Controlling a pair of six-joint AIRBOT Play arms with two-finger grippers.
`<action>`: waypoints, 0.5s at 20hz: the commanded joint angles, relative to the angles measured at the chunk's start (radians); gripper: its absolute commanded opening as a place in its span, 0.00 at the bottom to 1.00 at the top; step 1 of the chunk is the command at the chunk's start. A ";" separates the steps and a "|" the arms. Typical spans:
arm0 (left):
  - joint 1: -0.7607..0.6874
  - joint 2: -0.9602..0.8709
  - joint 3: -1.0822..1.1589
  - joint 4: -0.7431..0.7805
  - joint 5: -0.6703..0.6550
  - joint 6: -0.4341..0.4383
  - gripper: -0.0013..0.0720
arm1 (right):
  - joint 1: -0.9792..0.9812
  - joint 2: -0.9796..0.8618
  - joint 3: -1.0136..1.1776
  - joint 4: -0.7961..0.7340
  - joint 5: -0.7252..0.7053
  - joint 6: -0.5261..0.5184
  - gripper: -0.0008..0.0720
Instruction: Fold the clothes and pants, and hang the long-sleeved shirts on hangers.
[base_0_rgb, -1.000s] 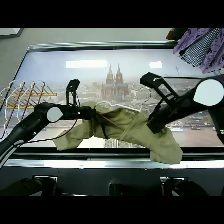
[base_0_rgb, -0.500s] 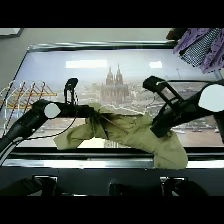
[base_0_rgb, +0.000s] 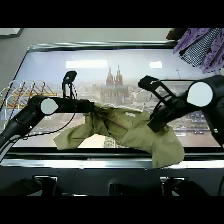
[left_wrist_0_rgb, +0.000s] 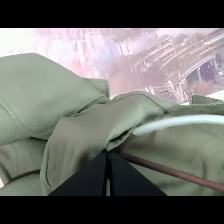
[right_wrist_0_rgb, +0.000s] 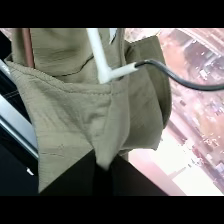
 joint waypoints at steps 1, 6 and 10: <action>0.001 0.001 0.035 0.000 -0.030 0.018 0.05 | 0.001 -0.040 0.000 -0.044 -0.040 -0.005 0.05; 0.001 0.001 0.084 0.000 -0.030 0.018 0.05 | 0.001 -0.060 0.000 -0.025 -0.062 -0.008 0.05; 0.001 0.001 0.150 0.000 -0.030 0.018 0.05 | 0.001 -0.075 -0.010 0.039 -0.076 -0.014 0.05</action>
